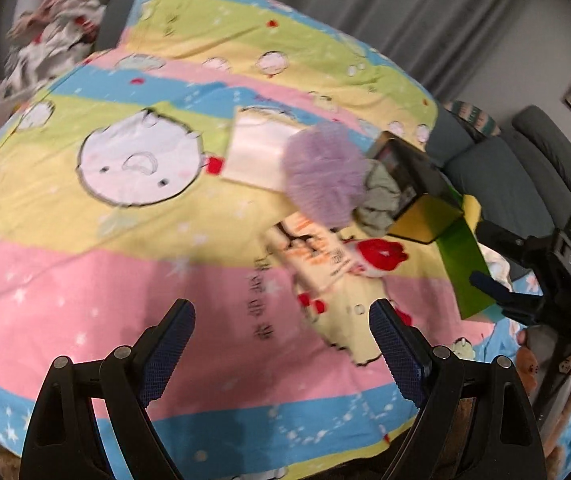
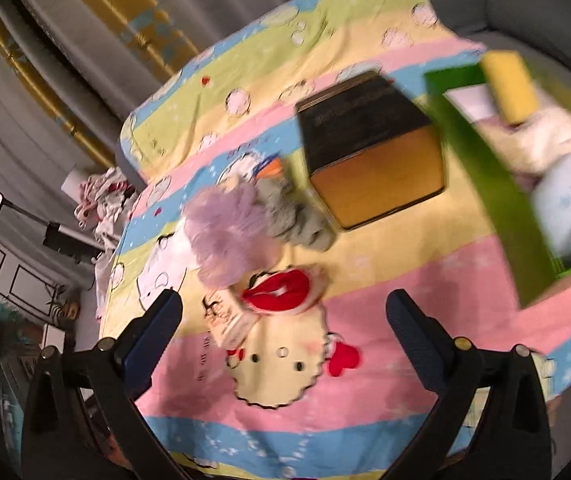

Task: Organize soft objects
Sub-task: 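Move the right gripper back to the red-white sock and grasp it, then lift the red-white sock with the right gripper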

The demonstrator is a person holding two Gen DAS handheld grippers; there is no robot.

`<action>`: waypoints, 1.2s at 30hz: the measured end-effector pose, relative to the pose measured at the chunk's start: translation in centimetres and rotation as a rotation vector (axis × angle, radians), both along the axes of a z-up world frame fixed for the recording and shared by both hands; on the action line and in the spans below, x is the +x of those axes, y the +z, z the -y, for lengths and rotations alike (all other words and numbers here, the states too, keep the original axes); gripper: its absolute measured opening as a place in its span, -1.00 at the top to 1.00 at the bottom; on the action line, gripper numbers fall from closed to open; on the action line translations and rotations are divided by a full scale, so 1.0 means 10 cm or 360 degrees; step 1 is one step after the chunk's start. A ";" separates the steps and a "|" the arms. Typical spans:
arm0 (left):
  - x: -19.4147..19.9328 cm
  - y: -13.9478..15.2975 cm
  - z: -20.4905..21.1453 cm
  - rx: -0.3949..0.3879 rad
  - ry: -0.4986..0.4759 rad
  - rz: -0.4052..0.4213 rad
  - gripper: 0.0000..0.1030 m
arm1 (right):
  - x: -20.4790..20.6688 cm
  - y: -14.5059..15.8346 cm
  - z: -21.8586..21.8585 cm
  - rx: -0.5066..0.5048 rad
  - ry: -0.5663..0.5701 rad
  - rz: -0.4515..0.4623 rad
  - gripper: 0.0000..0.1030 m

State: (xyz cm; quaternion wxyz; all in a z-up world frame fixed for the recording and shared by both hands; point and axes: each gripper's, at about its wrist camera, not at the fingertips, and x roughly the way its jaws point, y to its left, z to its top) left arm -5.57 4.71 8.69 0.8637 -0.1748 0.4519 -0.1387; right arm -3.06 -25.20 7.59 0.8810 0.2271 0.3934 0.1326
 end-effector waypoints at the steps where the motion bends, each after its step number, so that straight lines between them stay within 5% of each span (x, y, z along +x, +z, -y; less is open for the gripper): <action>1: -0.01 -0.01 -0.04 -0.0008 0.0010 -0.0013 -0.72 | 0.06 -0.05 -0.09 -0.0014 0.0022 -0.0029 -0.95; 11: -0.13 -0.08 -0.32 0.0054 0.0099 -0.0070 -0.72 | 0.71 -0.51 -0.52 -0.0232 0.0014 -0.0251 -0.60; 12: -0.13 -0.08 -0.33 0.0061 0.0104 -0.0072 -0.72 | 0.74 -0.56 -0.54 -0.0247 0.0008 -0.0263 -0.34; 15: -0.14 -0.09 -0.40 0.0088 0.0134 -0.0078 -0.72 | 0.70 -0.57 -0.56 -0.0271 -0.0031 -0.0190 0.02; 18: -0.14 -0.10 -0.45 0.0101 0.0152 -0.0087 -0.72 | 0.59 -0.46 -0.55 -0.0251 -0.0032 -0.0157 0.20; 28: -0.21 -0.06 -0.61 0.0194 0.0280 -0.0069 -0.72 | 0.07 0.04 -1.16 -0.0011 0.0375 0.0159 0.20; 36: -0.29 -0.14 -0.84 0.0222 0.0383 -0.0121 -0.72 | 0.13 -0.58 -1.82 -0.0023 0.0586 -0.0104 0.18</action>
